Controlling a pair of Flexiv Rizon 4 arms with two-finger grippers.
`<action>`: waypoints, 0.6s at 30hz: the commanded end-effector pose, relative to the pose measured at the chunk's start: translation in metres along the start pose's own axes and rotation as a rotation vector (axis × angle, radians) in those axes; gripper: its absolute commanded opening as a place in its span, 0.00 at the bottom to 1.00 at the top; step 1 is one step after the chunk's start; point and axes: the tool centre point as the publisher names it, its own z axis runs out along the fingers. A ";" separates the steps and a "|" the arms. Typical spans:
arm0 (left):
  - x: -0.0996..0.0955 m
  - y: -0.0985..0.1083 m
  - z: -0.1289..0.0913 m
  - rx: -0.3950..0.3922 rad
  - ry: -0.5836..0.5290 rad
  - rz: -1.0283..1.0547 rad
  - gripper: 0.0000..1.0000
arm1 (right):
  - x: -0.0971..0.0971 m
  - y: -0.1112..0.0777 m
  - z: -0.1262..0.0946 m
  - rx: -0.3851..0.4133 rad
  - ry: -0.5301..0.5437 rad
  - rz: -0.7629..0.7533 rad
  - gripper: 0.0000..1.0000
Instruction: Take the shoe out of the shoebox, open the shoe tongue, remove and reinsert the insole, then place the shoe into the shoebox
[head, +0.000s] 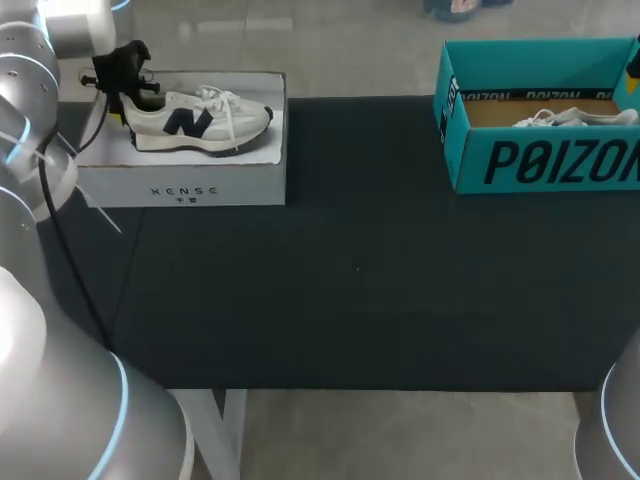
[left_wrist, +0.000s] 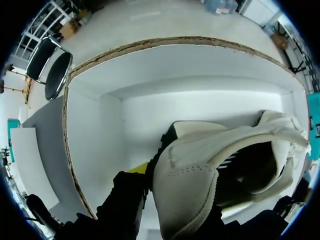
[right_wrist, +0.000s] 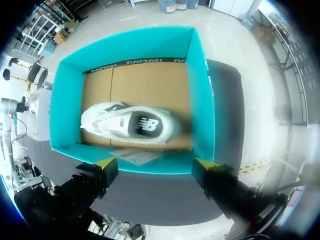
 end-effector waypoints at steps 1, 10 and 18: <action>-0.008 -0.005 -0.014 -0.166 0.019 -0.001 0.00 | 0.000 0.001 0.000 0.000 0.001 0.000 1.00; -0.009 -0.002 -0.072 -0.101 0.008 -0.039 0.00 | 0.000 0.001 0.000 0.000 0.001 0.000 1.00; 0.008 0.021 -0.132 -0.057 -0.033 -0.104 0.00 | 0.000 0.001 0.000 0.000 0.001 0.000 1.00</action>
